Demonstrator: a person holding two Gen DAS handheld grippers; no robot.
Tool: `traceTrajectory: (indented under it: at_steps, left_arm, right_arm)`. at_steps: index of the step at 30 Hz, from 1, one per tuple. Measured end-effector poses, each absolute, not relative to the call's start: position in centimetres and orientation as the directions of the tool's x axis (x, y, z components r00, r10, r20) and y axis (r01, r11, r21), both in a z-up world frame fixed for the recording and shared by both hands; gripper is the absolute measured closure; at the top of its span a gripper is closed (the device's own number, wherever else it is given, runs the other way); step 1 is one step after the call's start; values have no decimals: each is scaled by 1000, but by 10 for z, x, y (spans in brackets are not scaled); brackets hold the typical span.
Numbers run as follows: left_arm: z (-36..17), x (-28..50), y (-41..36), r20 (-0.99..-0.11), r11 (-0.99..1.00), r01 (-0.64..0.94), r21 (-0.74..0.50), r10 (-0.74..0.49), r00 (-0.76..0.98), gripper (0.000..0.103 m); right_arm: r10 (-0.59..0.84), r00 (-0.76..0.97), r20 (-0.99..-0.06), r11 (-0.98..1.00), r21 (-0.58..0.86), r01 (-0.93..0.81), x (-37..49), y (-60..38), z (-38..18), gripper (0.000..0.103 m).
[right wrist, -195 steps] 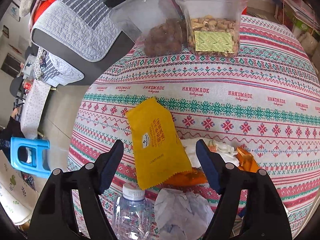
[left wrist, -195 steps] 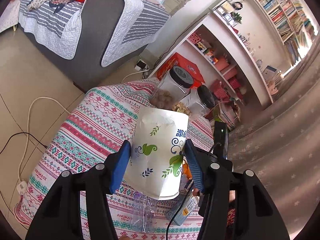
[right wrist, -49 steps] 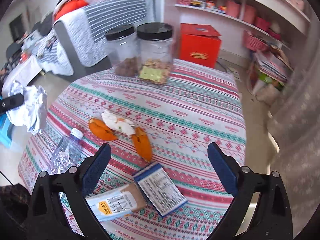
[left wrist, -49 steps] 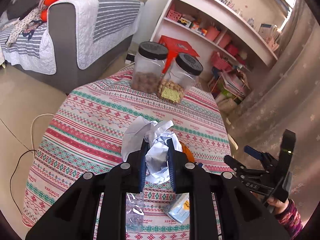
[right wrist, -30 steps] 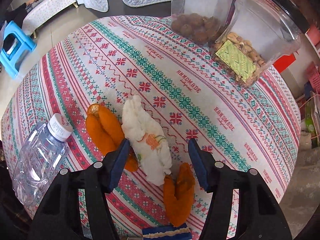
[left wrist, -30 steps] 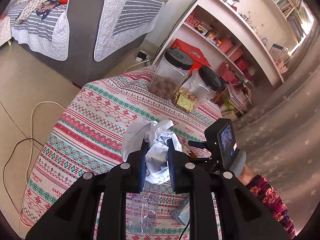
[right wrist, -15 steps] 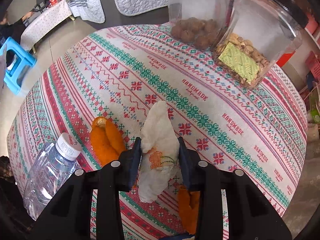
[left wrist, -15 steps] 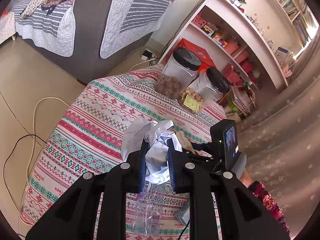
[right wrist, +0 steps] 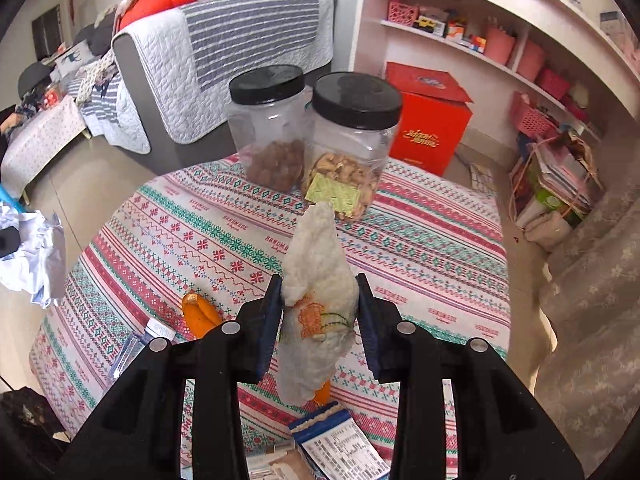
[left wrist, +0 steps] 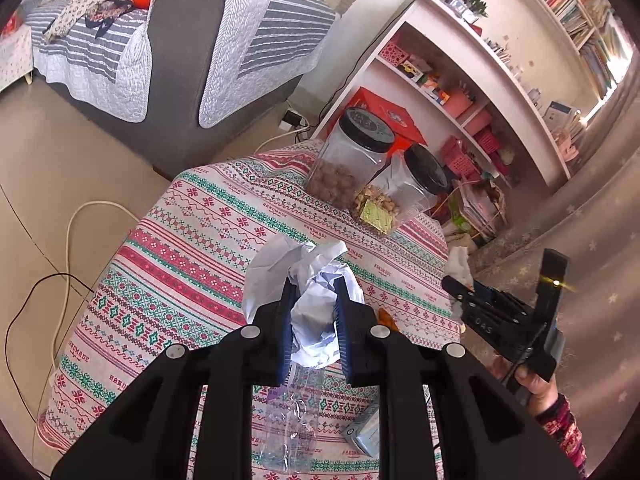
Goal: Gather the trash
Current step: 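Grasp the white tissue with orange print with the right gripper and lift it, then carry the tissue over the white bin and open the right gripper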
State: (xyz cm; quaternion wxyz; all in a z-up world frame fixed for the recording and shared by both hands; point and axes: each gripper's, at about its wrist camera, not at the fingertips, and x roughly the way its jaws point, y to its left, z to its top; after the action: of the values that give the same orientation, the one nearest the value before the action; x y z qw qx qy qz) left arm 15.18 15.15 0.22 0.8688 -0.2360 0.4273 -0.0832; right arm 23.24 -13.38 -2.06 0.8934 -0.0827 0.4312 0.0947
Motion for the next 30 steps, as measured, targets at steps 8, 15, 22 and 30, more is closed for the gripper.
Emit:
traceTrajectory:
  at_steps: [8, 15, 22, 30]
  left_arm:
    - [5, 143, 148, -701, 889, -38, -456, -332, 632, 84]
    - [1, 141, 143, -711, 905, -30, -424, -313, 630, 84]
    - [-4, 138, 132, -721, 921, -14, -390, -297, 626, 84]
    - [-7, 135, 115, -726, 933, 15, -360, -290, 623, 84]
  right_arm:
    - [-54, 696, -716, 998, -68, 8, 174, -176, 7, 69]
    - [-225, 716, -661, 969, -75, 235, 114, -228, 13, 68]
    - [-369, 662, -652, 901, -75, 428, 67, -292, 5, 68]
    - [-521, 545, -657, 770, -87, 632, 15, -358, -14, 68]
